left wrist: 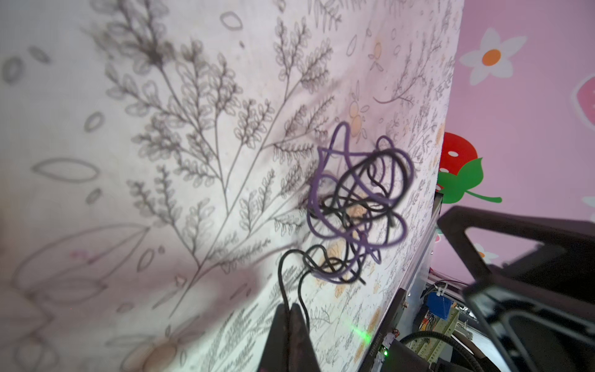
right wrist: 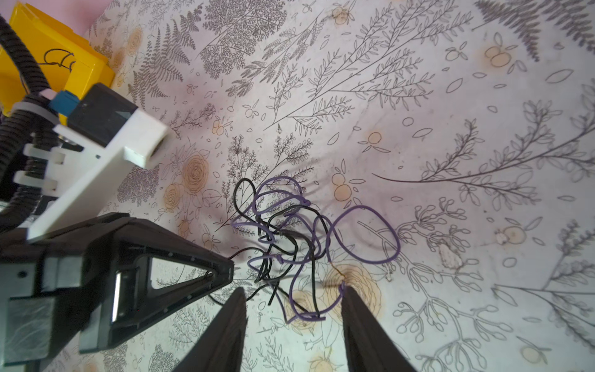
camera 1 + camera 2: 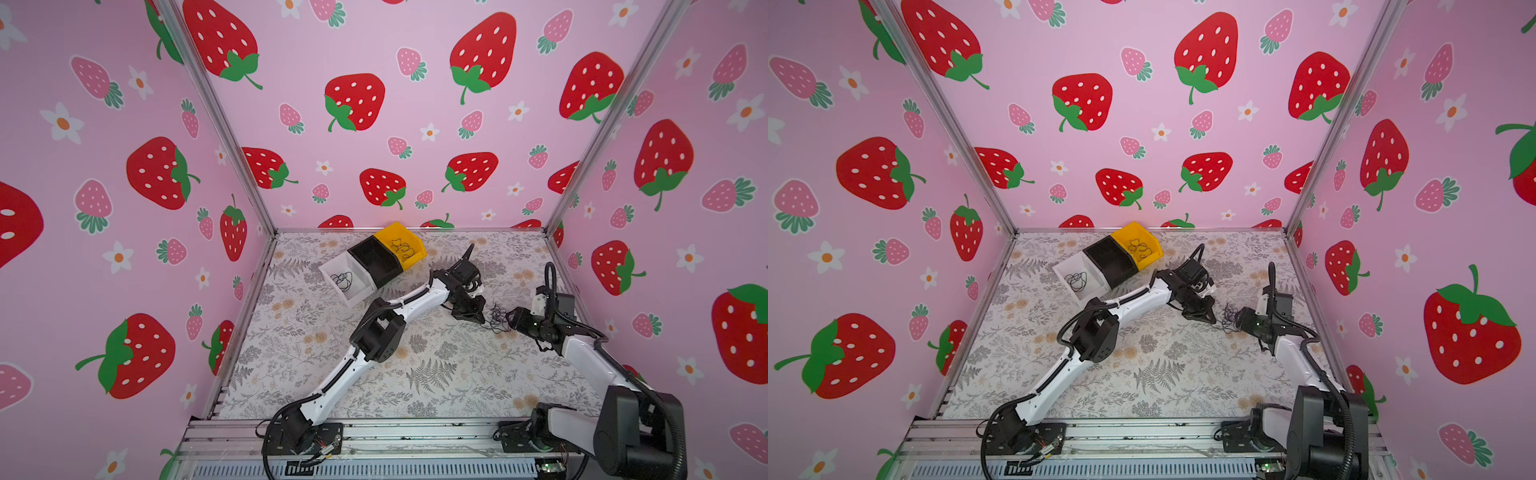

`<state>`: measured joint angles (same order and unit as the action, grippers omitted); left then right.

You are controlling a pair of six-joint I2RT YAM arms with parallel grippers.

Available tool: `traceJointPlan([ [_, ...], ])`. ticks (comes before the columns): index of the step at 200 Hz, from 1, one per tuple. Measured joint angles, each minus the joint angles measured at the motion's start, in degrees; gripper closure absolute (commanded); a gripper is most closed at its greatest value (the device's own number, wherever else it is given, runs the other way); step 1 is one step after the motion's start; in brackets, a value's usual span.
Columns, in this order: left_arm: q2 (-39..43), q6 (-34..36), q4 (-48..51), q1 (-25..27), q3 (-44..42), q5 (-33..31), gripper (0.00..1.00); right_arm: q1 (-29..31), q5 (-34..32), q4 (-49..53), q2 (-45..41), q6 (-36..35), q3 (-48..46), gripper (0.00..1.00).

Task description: Untangle the cables

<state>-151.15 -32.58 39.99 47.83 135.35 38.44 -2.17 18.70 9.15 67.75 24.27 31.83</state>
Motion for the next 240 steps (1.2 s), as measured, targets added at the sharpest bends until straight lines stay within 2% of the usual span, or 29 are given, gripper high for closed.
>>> traceJointPlan([
  [31, 9.5, 3.8, 0.2, -1.3, -6.8, -1.3, 1.0, 0.0, 2.1, -0.1, -1.2, -0.6, 0.0, 0.41],
  [59, 19.4, 8.4, 1.4, -3.5, -11.6, -2.6, 1.0, 1.6, 7.0, -1.8, -1.5, -0.5, 0.0, 0.4],
  [68, 22.0, 10.0, 1.7, -4.2, -12.7, -3.0, 1.0, 3.1, 8.3, -2.7, -1.3, -0.5, 0.0, 0.39],
  [90, 27.6, 13.6, 2.8, -5.5, -16.1, -3.6, 1.0, 8.6, 9.7, -4.4, -0.1, -0.5, 0.0, 0.3],
  [115, 32.2, 17.3, 3.4, -5.6, -20.7, -3.3, 1.0, 14.4, 9.7, -5.6, 1.0, -0.6, 0.1, 0.29],
  [162, 38.1, 20.2, 2.7, -6.3, -30.2, -2.8, 1.0, 19.7, 11.0, -9.0, 2.6, -1.0, 0.2, 0.33],
  [206, 39.4, 21.0, 1.5, -6.7, -31.9, -1.8, 1.0, 21.3, 11.8, -12.2, 3.4, -1.0, 0.2, 0.38],
  [224, 39.5, 21.4, 1.2, -6.7, -32.6, -1.7, 1.0, 21.6, 12.5, -13.3, 3.5, -0.8, 0.2, 0.47],
  [240, 39.5, 21.8, 1.2, -6.7, -32.9, -1.7, 1.0, 22.2, 13.9, -14.3, 4.3, -1.1, 0.4, 0.51],
])
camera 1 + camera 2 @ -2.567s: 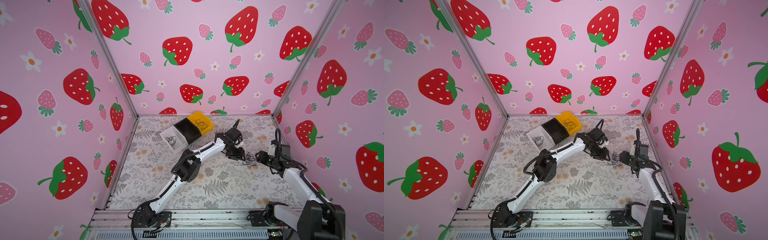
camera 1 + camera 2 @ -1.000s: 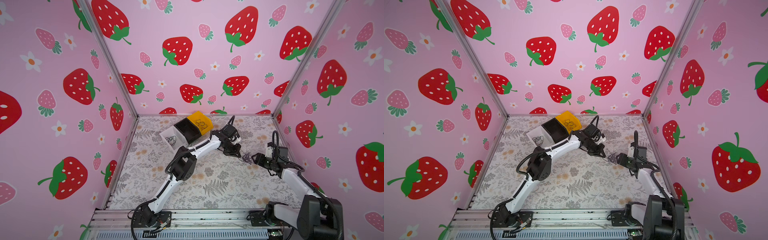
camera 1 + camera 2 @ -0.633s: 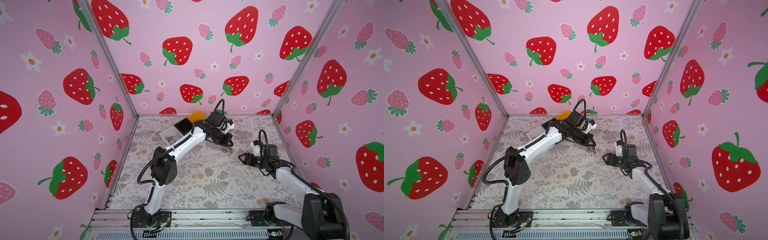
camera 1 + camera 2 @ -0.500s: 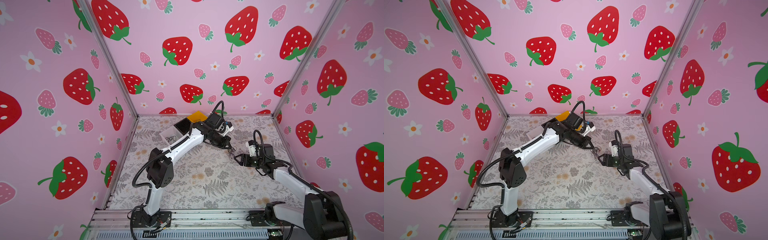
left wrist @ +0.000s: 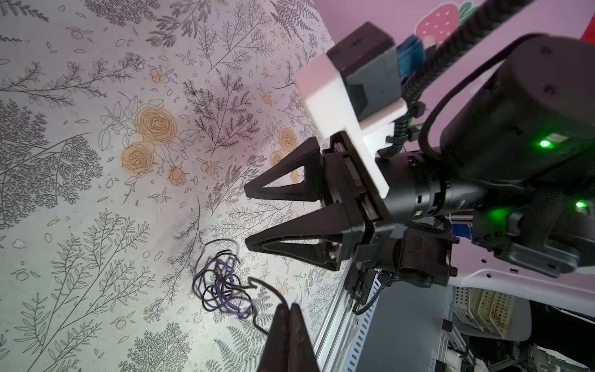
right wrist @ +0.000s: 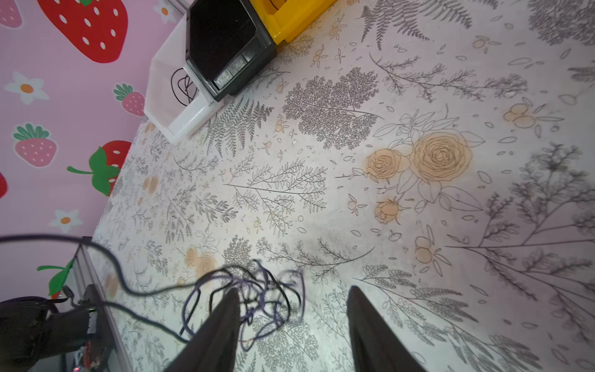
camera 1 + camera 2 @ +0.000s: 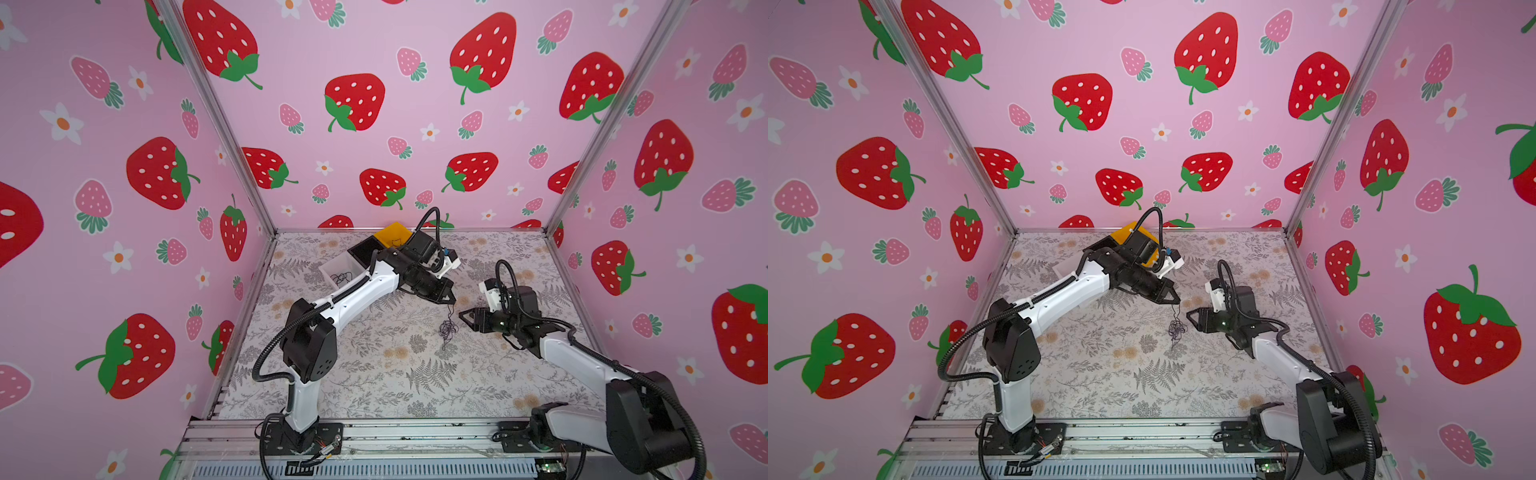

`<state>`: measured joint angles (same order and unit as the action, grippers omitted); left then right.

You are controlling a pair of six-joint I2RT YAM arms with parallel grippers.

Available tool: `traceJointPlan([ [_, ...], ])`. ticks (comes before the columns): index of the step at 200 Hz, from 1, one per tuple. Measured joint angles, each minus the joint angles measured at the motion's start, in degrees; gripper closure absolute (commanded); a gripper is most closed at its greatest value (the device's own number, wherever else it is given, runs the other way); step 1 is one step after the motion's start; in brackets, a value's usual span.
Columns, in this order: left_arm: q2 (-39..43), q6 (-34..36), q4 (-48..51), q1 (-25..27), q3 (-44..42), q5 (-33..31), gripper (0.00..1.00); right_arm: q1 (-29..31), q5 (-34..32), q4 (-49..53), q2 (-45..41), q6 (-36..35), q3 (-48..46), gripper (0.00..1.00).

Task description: Untangle the cables

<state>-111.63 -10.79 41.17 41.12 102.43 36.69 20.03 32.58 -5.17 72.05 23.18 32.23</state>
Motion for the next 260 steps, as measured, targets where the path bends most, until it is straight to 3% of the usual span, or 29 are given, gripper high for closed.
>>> traceJointPlan([
  [40, 0.1, 0.3, -0.2, 0.0, -0.6, 0.0, 1.0, 2.1, 1.4, 0.0, 2.1, -0.6, 0.5, 0.49],
  [60, 0.1, 0.5, -0.2, 0.0, -1.0, 0.0, 1.0, 2.3, 1.0, 0.5, 2.4, -0.9, 0.5, 0.42],
  [150, 1.6, 0.5, -0.8, 0.0, -1.7, 0.0, 1.0, 2.6, 1.2, 1.8, 7.4, -1.8, 1.5, 0.32],
  [198, 3.0, 0.0, -3.4, 0.0, -1.7, 1.5, 1.0, 2.9, 2.5, 0.7, 10.3, -1.1, 1.5, 0.48],
  [241, 3.3, -0.1, -4.0, 0.0, -1.7, 1.9, 1.0, 3.0, 2.5, -1.3, 11.3, -0.2, 1.5, 0.72],
  [260, 3.4, 0.1, -3.7, 0.0, -1.7, 1.9, 1.0, 3.0, 2.1, -1.5, 11.3, 0.1, 1.5, 0.77],
])
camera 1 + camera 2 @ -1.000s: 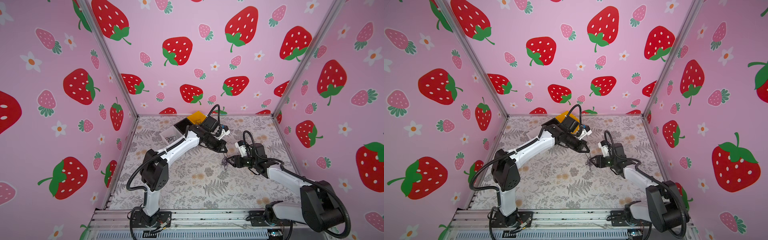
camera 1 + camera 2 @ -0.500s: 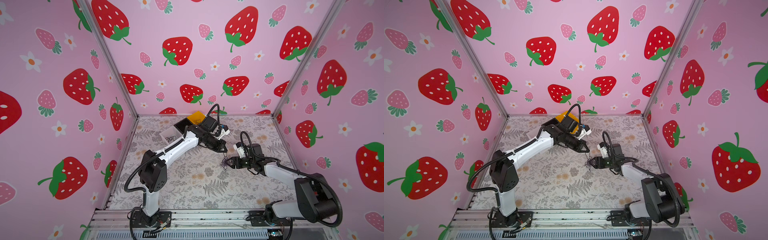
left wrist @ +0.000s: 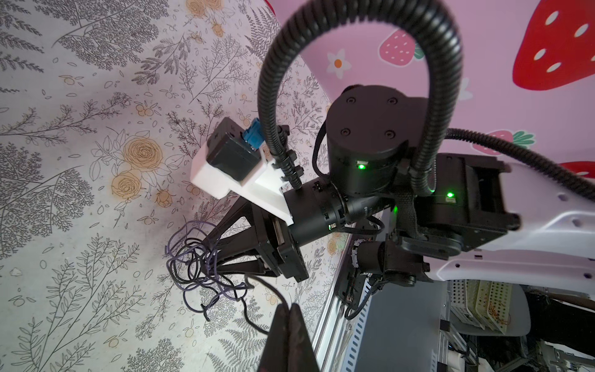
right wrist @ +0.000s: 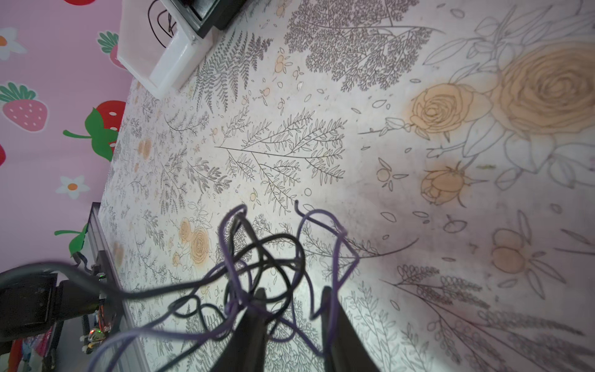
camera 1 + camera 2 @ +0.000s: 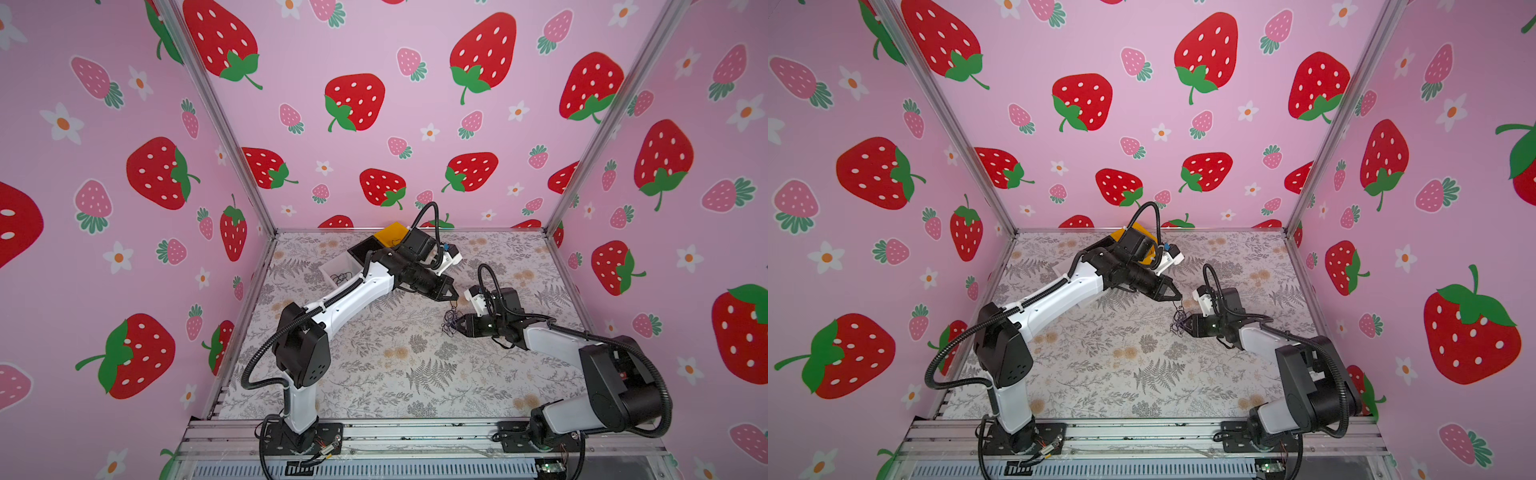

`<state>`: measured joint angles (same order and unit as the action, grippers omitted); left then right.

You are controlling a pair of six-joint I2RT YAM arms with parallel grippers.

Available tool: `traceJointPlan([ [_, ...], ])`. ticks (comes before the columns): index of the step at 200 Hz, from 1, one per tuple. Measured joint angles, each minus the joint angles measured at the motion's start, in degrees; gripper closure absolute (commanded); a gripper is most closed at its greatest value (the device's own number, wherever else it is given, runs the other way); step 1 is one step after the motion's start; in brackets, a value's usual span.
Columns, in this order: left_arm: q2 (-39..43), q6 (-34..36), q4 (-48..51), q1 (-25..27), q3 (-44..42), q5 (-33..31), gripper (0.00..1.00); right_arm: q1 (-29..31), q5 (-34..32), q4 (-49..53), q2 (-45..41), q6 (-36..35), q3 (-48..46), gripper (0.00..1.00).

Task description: Untangle the cables

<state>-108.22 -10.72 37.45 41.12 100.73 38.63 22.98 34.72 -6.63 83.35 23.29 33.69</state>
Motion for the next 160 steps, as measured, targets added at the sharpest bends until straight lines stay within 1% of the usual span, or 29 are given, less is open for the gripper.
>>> traceJointPlan([
  [13, 0.2, 0.0, 0.1, 0.0, 0.0, 0.0, 1.0, 0.0, -0.4, -0.1, -0.1, 0.0, 0.0, 0.81],
  [26, 0.3, 0.0, 0.1, 0.0, 0.0, 0.0, 1.0, 0.0, -0.9, -0.2, -0.1, 0.0, 0.0, 0.87],
  [40, 0.7, 0.0, 0.1, 0.0, 0.0, 0.0, 1.0, 0.0, -1.7, -0.1, -0.1, 0.0, 0.0, 0.88],
  [55, 1.4, 0.1, 0.2, -0.2, 0.2, 0.0, 1.0, 0.0, -2.6, 0.0, -0.2, -0.1, 0.0, 0.94],
  [87, 3.4, 0.5, 0.5, -0.8, 0.7, 0.2, 1.0, -0.1, -4.9, 0.5, -0.2, 0.3, 0.0, 0.96],
  [97, 4.0, 0.7, 0.6, -1.1, 0.8, 0.5, 1.0, -0.1, -5.4, 0.5, -0.2, 0.3, 0.0, 0.99],
  [118, 4.9, 1.3, 1.3, -1.9, 1.0, 0.5, 1.0, -0.3, -6.5, 0.6, -0.2, 0.3, 0.0, 1.0],
  [160, 6.2, 2.0, 2.8, -4.4, 0.9, 0.4, 1.0, -1.7, -9.1, 2.0, -0.2, 0.7, 0.0, 1.0],
])
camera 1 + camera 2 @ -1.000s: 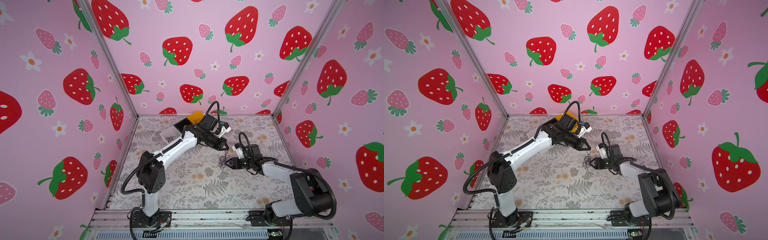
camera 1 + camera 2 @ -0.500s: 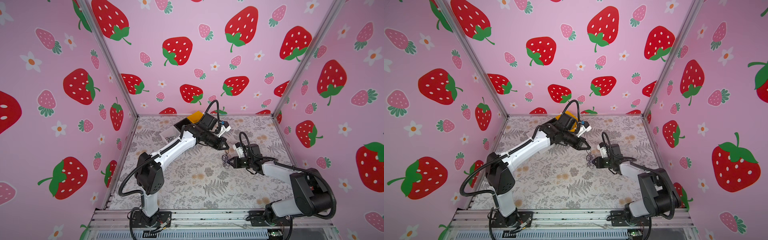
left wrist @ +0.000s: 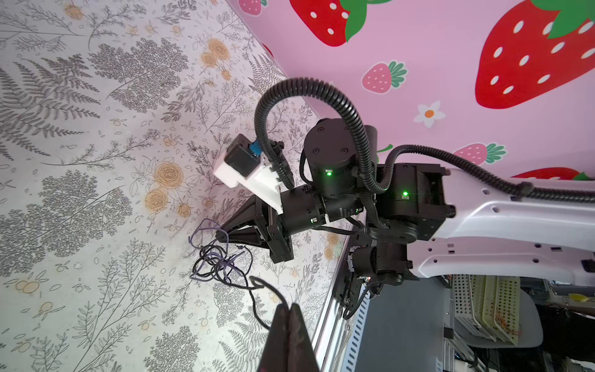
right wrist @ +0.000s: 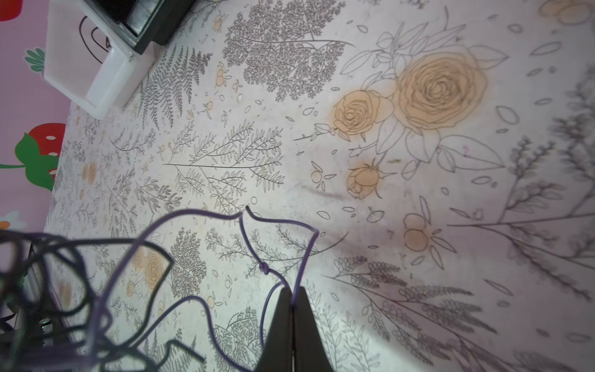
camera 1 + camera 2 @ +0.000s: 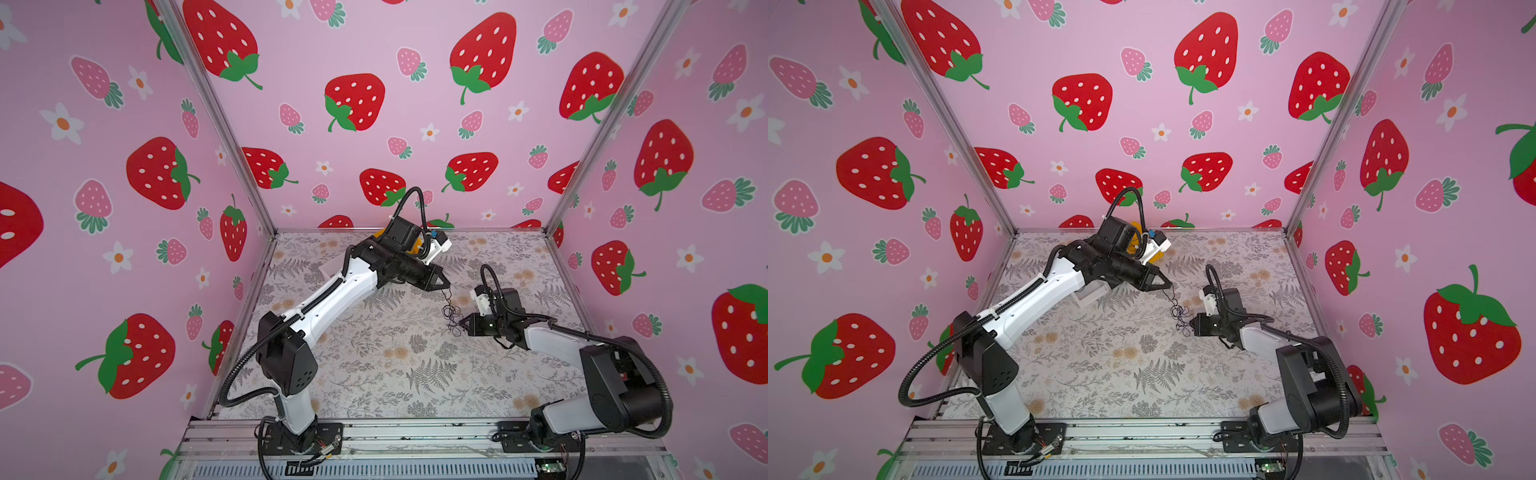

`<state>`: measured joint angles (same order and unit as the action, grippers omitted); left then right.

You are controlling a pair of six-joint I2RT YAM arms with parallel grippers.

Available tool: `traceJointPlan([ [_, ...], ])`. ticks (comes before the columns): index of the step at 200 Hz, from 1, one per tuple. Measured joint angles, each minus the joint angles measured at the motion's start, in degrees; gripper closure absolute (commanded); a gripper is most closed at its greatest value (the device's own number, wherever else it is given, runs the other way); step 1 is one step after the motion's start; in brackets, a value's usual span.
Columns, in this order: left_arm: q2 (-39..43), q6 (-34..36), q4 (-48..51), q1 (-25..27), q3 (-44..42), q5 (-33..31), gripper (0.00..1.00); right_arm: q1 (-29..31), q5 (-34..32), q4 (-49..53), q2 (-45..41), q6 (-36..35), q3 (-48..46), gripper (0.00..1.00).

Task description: Untangle the cables

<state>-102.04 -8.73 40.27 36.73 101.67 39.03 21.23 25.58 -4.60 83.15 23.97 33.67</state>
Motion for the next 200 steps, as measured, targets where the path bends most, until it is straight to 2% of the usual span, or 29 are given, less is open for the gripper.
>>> traceJointPlan([
  [70, 6.2, 0.4, 0.2, -7.0, -3.5, 0.0, 1.0, -3.3, -4.3, 2.8, -2.6, 0.4, -0.2, 1.0],
  [200, 10.7, 1.0, 0.1, -12.0, -11.9, -1.8, 1.0, -11.8, -8.4, 8.4, -9.0, -0.2, -0.9, 1.0],
])
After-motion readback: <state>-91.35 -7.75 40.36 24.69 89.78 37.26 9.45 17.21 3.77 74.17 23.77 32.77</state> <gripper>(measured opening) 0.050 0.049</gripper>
